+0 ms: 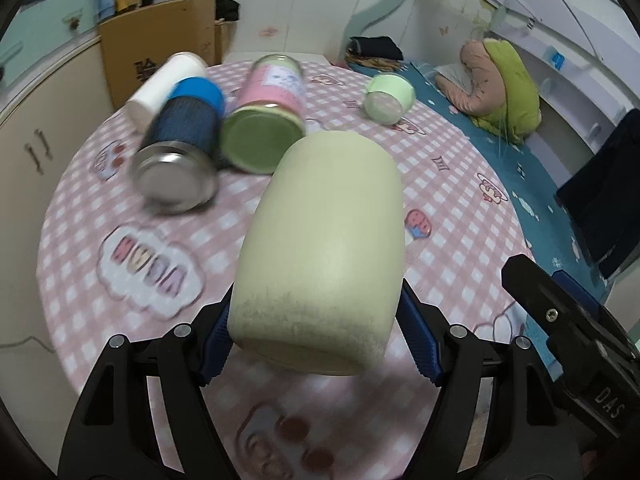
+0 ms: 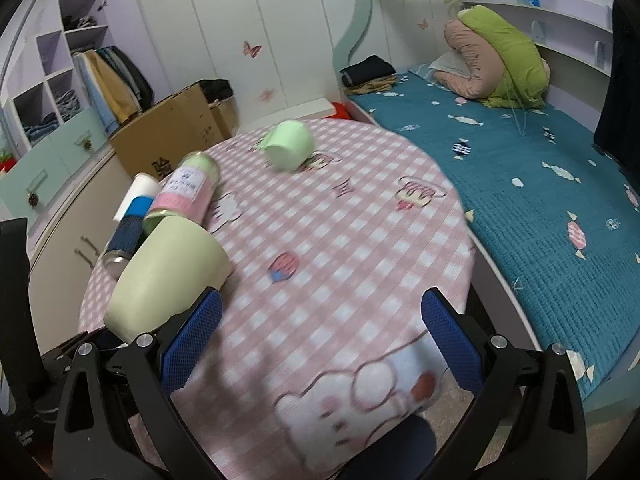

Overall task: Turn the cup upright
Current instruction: 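Close the right gripper on the pale green cup's rim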

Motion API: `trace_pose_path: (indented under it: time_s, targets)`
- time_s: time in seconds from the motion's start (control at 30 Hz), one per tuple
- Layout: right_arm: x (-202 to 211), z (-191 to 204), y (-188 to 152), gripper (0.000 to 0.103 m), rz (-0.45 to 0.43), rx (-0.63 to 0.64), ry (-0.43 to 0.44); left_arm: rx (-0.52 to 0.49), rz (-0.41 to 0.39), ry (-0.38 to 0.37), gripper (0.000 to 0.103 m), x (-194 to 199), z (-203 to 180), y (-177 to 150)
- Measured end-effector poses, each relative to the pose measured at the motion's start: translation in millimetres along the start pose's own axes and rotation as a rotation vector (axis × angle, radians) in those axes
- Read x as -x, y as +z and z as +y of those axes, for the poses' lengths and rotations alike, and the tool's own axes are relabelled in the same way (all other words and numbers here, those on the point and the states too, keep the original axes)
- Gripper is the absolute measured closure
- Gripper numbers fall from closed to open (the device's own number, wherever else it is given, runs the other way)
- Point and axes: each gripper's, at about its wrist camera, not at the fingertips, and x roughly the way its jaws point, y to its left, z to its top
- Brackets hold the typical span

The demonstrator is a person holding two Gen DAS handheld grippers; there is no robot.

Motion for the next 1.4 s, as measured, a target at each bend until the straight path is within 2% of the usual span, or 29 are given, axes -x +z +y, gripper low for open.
trace_pose_path:
  time_s: [0.23,0.4,0.47,0.57,0.7,0.77,0.9,1.1,1.4]
  targets:
    - [7.5,26.0,-10.3,0.006,0.011,0.038,0.017,0.035,-0.016,0.013,0.029,16.8,19.2,-14.8]
    - [8.3,39.5,-14.1,0.006,0.02,0.053,0.011,0.034,0.01,-0.002,0.027,17.9,24.8,-18.0]
    - [9.7,42.5,-14.2,0.006,0.02,0.054,0.01,0.028,-0.013,0.0,0.016,24.0,28.9,-18.3]
    - [14.8,47.6,-11.7,0.006,0.009,0.05,0.019,0.002,-0.051,-0.011,0.012,39.4,33.9,-15.6]
    - [22.0,59.9,-7.5,0.006,-0.003,0.054,0.031,-0.005,-0.078,-0.03,0.012,56.0,45.2,-12.8]
    - [21.9,67.0,-5.8,0.007,0.006,0.046,0.064,-0.006,-0.096,-0.032,0.012,64.6,54.8,-11.7]
    - [16.7,84.2,-3.0,0.007,0.029,0.046,0.098,-0.006,-0.125,0.001,0.011,79.8,82.8,-5.7]
    - [-1.7,111.0,-1.6,0.007,0.097,0.033,0.161,0.036,-0.159,0.09,0.011,88.7,126.7,7.1]
    - [-56.2,126.3,-4.9,0.007,0.263,-0.06,0.232,0.039,-0.123,0.087,0.011,73.7,152.9,13.3]
